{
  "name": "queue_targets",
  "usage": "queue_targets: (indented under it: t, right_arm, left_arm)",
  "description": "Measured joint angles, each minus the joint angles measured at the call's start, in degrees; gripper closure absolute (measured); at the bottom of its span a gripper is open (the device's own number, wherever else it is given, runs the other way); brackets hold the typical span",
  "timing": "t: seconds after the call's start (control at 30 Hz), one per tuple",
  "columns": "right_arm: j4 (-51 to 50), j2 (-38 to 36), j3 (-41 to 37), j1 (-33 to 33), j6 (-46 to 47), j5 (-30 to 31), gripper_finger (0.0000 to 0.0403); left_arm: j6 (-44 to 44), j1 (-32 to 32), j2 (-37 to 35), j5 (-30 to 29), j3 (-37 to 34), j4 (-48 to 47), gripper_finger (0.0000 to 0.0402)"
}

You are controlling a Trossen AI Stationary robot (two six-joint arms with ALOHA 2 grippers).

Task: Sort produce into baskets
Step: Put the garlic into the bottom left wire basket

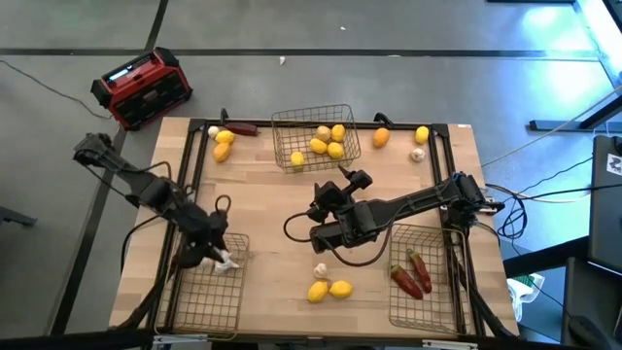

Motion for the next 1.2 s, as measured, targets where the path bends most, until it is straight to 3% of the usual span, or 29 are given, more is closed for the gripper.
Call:
queue_targets:
  t: [0.4, 0.73, 1.2]
  right_arm:
    - [0.16, 0.00, 0.00, -0.36, 0.00, -0.02, 0.0013]
    - [0.12, 0.00, 0.00, -0.34, -0.01, -0.02, 0.0013]
    - [0.12, 0.00, 0.00, -0.35, -0.09, -0.02, 0.0013]
  left_arm:
    - [-4.98, -8.30, 9.31, -4.59, 0.00, -3.88, 0.0284]
    - [-2.60, -8.71, 13.35, -5.11, -1.26, -16.49, 0.0284]
    - [-4.39, -8.51, 15.94, -5.97, -2.49, -15.58, 0.0277]
